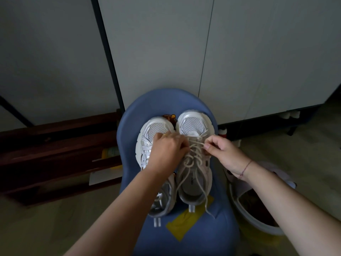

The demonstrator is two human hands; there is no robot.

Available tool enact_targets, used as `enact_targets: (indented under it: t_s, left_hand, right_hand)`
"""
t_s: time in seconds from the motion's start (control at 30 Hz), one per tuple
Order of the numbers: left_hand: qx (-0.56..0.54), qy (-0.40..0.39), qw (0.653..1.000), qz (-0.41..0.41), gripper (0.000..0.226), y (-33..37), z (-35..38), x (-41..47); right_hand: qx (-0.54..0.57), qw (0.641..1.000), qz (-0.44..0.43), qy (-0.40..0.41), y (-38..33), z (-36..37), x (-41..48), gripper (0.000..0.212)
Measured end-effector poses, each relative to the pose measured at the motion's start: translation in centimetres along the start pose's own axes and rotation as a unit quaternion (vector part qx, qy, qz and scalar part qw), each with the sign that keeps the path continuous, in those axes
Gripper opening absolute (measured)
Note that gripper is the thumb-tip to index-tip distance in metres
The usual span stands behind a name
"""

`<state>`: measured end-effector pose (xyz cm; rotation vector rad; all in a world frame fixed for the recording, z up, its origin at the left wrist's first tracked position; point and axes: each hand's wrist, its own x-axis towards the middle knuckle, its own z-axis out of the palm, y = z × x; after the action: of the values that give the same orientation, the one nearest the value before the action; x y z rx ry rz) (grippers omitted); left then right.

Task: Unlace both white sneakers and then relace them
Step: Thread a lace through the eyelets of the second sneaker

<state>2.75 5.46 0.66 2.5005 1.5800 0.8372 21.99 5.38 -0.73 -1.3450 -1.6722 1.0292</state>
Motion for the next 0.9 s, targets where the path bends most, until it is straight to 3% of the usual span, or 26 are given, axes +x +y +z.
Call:
enact_targets:
  t_s: [0.27,0.47,0.63,0.8,0.9]
  left_hand:
    - [0.061,-0.073,0.995,-0.002,0.026,0.6,0.1,-0.3]
    - [0.024,-0.094,0.995,-0.010,0.023,0.5,-0.1,-0.4]
    - [-0.022,-0.039,0.998,-0.046,0.014,-0.5,0.1,0.1]
    - [-0.048,0.031,0.997,-0.057,0.005,-0.1,0.0,0.2]
    - [-0.074,0.031,0.996,-0.050,0.006,0.0,-0.2,0.2]
  right_hand:
    - [0.021,1.000,0.004,0.011,0.2,0.3,-0.2,0.022]
    - [0.011,1.000,0.008,0.021,-0.1,0.6,-0.2,0.021]
    - [-0.116,0.990,0.002,0.082,-1.0,0.9,-0.1,0.019]
    - [-0.138,0.978,-0.022,0.156,-1.7,1.7,-0.5,0.024]
    - [-0.139,0.978,-0.061,0.143,-2.1,1.7,-0.6,0.015]
